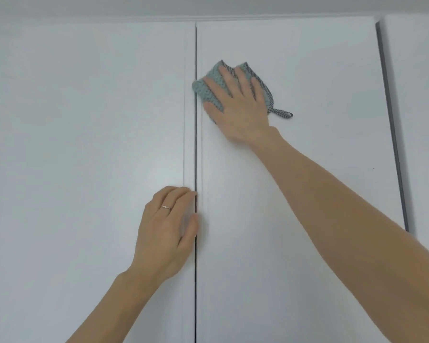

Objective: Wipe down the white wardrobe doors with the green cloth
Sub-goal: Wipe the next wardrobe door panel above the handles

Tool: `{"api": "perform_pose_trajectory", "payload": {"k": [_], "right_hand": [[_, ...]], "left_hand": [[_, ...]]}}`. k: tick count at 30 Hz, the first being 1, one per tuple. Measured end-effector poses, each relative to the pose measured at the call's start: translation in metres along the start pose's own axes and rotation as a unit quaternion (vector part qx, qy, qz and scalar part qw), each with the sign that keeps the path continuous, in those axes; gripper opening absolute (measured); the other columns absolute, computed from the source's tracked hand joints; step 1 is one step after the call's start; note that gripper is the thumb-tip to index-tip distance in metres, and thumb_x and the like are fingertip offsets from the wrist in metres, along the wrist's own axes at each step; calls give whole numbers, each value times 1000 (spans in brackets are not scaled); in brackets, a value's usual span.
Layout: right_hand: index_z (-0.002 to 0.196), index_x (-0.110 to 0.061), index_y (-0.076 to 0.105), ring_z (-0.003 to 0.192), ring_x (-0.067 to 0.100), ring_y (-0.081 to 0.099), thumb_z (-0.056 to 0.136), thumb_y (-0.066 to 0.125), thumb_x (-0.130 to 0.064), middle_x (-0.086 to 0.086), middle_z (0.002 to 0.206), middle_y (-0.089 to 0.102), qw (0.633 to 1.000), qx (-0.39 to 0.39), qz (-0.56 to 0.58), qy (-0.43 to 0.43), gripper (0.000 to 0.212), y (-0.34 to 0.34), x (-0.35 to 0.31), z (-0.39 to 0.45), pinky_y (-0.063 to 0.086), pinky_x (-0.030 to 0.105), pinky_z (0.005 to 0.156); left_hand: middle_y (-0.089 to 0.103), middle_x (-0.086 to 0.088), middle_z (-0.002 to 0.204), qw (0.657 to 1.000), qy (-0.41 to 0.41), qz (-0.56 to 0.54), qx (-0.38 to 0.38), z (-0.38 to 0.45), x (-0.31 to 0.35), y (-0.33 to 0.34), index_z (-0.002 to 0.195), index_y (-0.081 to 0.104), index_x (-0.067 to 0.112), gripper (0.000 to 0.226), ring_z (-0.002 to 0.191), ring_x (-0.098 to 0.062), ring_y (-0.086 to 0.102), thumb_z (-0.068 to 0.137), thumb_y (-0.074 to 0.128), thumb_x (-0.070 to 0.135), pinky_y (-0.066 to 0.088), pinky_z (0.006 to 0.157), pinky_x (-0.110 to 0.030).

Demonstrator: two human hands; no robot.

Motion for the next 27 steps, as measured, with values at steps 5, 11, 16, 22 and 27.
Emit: {"api": "perform_pose_trajectory", "payload": {"k": [5, 11, 16, 22, 27], "right_hand": [[161, -45, 11, 158, 17, -5, 106, 21, -59, -12, 171, -1, 999, -13, 29, 28, 58, -11, 26, 0, -6, 43, 127], [162, -42, 6, 158, 20, -8, 106, 22, -58, -8, 172, -5, 976, 14, 53, 209, 60, -36, 178, -46, -7, 44, 127], [162, -40, 6, 158, 20, -6, 107, 22, -58, -8, 172, -4, 959, 51, 50, 273, 61, -33, 209, -110, -4, 47, 127], [163, -35, 13, 159, 22, 0, 105, 23, -54, -3, 172, 4, 965, 58, 36, 252, 61, 3, 164, -279, 3, 49, 128], [163, -34, 13, 159, 25, 0, 107, 29, -46, -2, 172, 4, 956, 14, 58, 287, 60, 42, 118, -459, 14, 61, 123]], "left_hand": [[59, -2, 144, 999, 23, 17, 15, 9, 7, 7, 137, 65, 10, 49, 144, -26, 43, 100, 45, 37, 25, 119, -31], [60, -4, 144, 996, 64, 45, 34, 10, 21, 17, 137, 63, 6, 53, 144, -30, 42, 96, 47, 36, 26, 117, -38], [60, -7, 144, 996, 72, 33, 44, 9, 19, 18, 137, 62, 4, 54, 145, -32, 42, 97, 47, 36, 28, 117, -42], [57, -12, 146, 999, 30, -25, 20, -14, 28, 30, 140, 60, 2, 59, 149, -34, 40, 96, 48, 39, 26, 121, -43], [55, -16, 147, 999, 28, -37, 19, -61, 48, 49, 141, 59, 0, 59, 149, -37, 40, 95, 51, 36, 27, 122, -48]]}}
Point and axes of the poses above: each hand's wrist, its own z-axis towards the middle knuckle, its own y-axis out of the palm, x = y × z, the point moved 9 cm from there along z, towards the middle knuckle
